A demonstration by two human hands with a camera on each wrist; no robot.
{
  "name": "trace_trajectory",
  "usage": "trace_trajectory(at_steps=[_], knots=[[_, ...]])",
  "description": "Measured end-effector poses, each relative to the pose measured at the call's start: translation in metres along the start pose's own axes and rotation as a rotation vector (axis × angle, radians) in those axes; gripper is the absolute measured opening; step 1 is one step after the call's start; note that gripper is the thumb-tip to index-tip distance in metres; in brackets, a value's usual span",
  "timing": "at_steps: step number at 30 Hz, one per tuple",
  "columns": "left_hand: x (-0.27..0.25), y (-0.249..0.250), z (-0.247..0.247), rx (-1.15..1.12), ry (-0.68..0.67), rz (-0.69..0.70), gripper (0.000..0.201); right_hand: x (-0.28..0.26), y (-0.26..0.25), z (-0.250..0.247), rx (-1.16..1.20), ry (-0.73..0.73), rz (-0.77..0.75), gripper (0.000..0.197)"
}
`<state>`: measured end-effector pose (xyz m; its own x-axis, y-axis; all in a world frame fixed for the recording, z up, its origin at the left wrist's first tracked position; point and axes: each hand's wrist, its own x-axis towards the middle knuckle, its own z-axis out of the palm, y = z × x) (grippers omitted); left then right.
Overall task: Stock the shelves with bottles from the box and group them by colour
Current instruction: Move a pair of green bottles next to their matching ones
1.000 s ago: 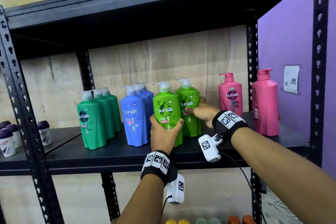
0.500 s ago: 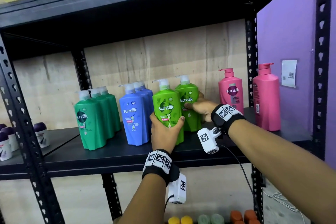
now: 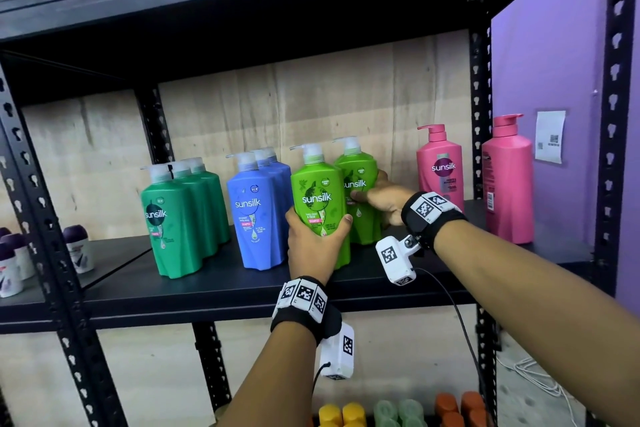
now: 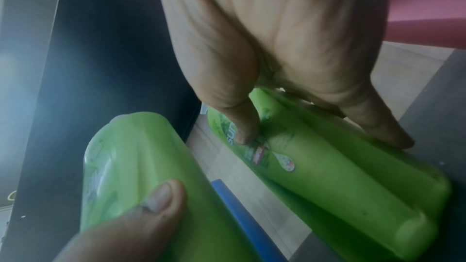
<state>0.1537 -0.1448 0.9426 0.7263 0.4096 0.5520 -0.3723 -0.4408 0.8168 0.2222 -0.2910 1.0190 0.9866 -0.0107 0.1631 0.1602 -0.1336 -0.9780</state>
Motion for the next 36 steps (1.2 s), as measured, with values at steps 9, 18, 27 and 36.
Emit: trace_trajectory(at_steps=[9, 18, 27, 36], knots=[[0.000, 0.000, 0.000, -0.010, -0.013, 0.014, 0.085, -0.001, 0.003, -0.003, -0.013, -0.011, -0.011, 0.065], [0.004, 0.000, 0.000, -0.131, -0.161, 0.043, 0.094, -0.039, 0.008, -0.017, -0.125, 0.016, -0.164, 0.076], [0.005, 0.011, 0.000, -0.156, -0.523, -0.053, 0.083, -0.071, 0.048, -0.017, -0.252, -0.102, -0.244, 0.083], [0.005, 0.010, -0.002, -0.091, -0.573, -0.058, 0.071, -0.081, 0.056, -0.021, -0.255, -0.081, -0.257, 0.072]])
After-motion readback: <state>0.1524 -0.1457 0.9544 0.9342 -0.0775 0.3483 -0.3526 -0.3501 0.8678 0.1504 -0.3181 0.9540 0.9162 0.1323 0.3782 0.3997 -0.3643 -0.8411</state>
